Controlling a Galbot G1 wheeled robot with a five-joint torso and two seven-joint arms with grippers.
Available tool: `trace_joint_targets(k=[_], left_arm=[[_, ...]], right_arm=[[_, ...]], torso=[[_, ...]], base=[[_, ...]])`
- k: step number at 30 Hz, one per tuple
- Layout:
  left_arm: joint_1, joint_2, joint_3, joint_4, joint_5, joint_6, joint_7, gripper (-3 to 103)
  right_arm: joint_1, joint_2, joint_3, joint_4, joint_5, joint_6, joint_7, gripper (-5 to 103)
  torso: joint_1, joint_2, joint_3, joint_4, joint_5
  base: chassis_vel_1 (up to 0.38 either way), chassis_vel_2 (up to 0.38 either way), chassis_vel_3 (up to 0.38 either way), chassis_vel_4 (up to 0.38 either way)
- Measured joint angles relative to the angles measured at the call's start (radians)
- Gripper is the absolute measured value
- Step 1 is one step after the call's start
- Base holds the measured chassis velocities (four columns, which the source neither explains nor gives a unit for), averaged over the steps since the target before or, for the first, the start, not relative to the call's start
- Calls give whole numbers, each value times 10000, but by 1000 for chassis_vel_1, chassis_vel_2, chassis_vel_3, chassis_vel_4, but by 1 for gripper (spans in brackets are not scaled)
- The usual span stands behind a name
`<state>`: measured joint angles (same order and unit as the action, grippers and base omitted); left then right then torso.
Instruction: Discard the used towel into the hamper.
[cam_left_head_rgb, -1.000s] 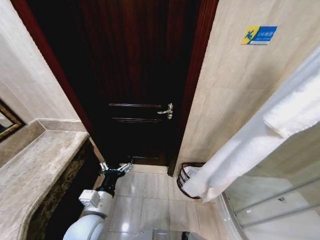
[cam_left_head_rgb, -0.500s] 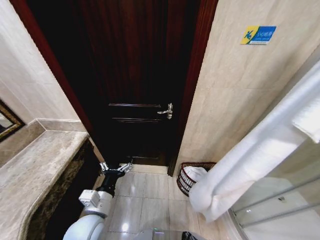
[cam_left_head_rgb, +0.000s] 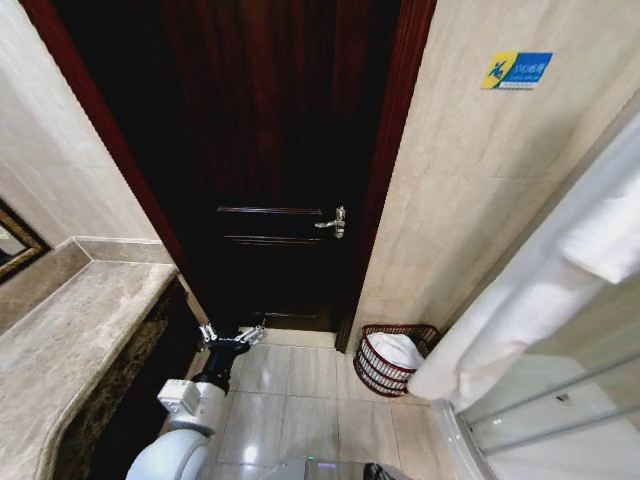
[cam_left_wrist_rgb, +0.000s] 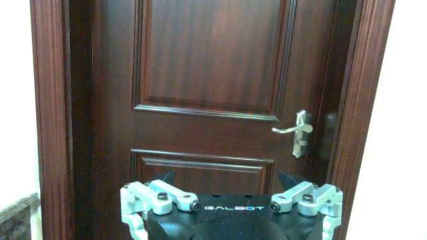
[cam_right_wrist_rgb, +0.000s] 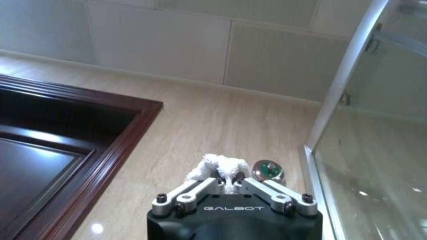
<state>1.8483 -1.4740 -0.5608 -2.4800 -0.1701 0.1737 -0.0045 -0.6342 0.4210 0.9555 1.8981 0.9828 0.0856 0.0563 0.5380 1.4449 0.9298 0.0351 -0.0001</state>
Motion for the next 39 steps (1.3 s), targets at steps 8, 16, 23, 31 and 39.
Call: trace_joint_targets(k=[8,16,23,31,39], left_arm=[[0,0,0,0,0,0,0,100],[0,2,-1,0,0,0,0,100],[0,-1,-1,0,0,0,0,100],[0,-2,2,0,0,0,0,100],[0,0,0,0,0,0,0,100]], right_arm=[[-55,43,19,90,-10,-19,74,2],[-59,-4,40,29,90,26,127,2],[45,646,-246,58,52,137,130,2],[-255,2293,-743,-250,-955,680,-154,2],[591,3065,-1830,-648,-1903,934,-82,2]], torso=[[1,-1,0,-1,4],[-3,0,-1,1,-10],[-1,0,0,0,6],[2,-3,2,-1,10],[1,-2,1,1,2]], base=[[23,21,-21,-42],[154,102,-117,-120],[63,43,-57,-39],[-48,-25,39,15],[0,0,0,0]])
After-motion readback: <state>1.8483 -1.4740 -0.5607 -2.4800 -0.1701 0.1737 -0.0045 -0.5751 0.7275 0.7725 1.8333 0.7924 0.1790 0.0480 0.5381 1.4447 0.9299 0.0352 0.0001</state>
